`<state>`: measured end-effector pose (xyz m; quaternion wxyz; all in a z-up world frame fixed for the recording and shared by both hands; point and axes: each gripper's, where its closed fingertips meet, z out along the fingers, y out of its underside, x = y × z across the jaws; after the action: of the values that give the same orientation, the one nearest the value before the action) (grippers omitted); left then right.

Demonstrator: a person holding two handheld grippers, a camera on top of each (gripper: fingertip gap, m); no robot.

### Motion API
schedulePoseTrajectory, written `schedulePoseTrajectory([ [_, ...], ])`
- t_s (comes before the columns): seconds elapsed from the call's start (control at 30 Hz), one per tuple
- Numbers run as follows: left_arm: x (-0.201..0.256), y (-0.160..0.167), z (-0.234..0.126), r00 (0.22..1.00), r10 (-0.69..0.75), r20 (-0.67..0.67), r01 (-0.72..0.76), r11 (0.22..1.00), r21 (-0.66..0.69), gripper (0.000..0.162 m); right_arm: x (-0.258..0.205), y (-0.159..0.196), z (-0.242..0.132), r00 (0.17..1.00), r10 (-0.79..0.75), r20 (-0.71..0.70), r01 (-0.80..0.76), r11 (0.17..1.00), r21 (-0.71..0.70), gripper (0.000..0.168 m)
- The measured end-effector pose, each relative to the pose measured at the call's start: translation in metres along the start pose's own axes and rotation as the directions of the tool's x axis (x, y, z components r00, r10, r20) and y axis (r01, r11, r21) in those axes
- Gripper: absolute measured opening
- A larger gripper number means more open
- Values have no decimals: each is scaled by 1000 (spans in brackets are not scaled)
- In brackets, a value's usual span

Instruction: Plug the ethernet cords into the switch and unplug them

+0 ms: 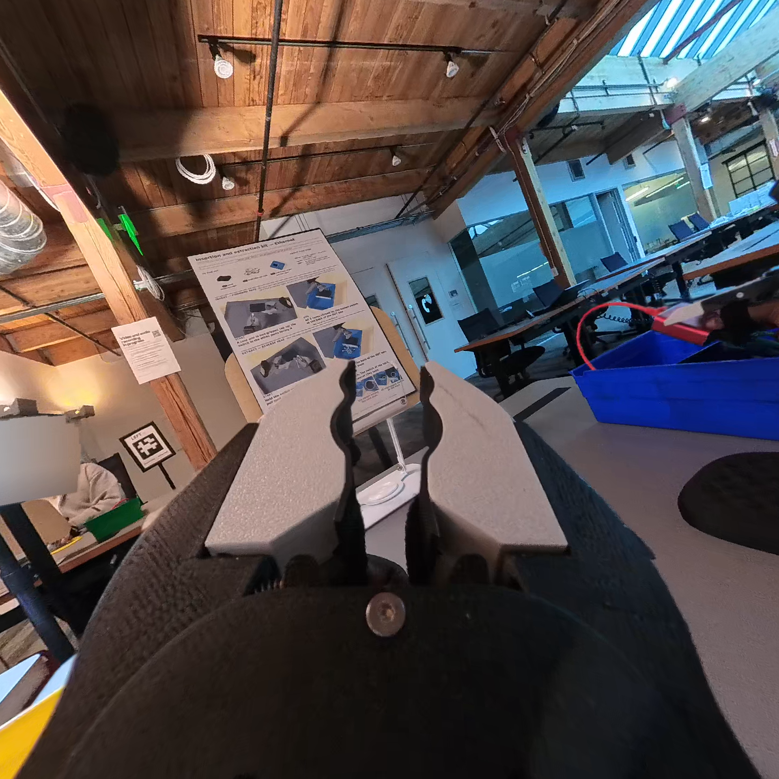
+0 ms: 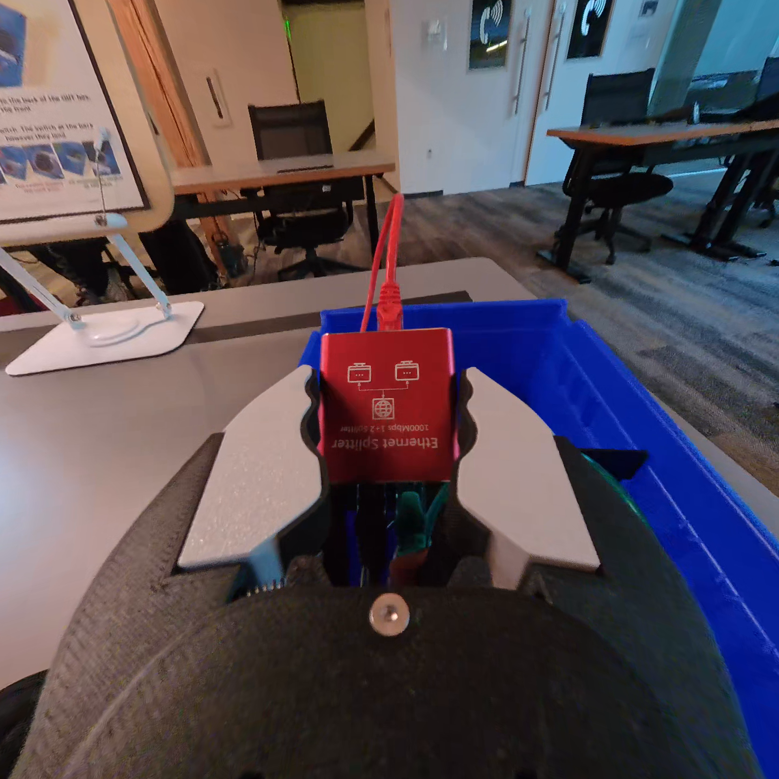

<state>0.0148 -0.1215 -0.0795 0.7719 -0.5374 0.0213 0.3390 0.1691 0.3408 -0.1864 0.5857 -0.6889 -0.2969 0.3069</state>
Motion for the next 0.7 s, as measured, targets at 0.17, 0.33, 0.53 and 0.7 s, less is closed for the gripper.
schedulePoseTrajectory([
  [0.17,-5,10,1,994,-110,1,110,992,-66,29,5,-4,-5,1000,16,-1,-16,999,39,70],
  [0.33,-12,23,-2,984,-176,-1,173,970,-169,34,-14,-16,-22,991,-70,118,64,997,50,76],
  [0.53,-37,47,-36,981,-192,-20,163,880,-447,65,-73,23,-69,844,-169,508,303,933,-192,71],
  [0.7,-52,103,-87,969,-238,66,215,681,-700,76,-79,73,-89,823,-151,548,417,816,-401,65],
])
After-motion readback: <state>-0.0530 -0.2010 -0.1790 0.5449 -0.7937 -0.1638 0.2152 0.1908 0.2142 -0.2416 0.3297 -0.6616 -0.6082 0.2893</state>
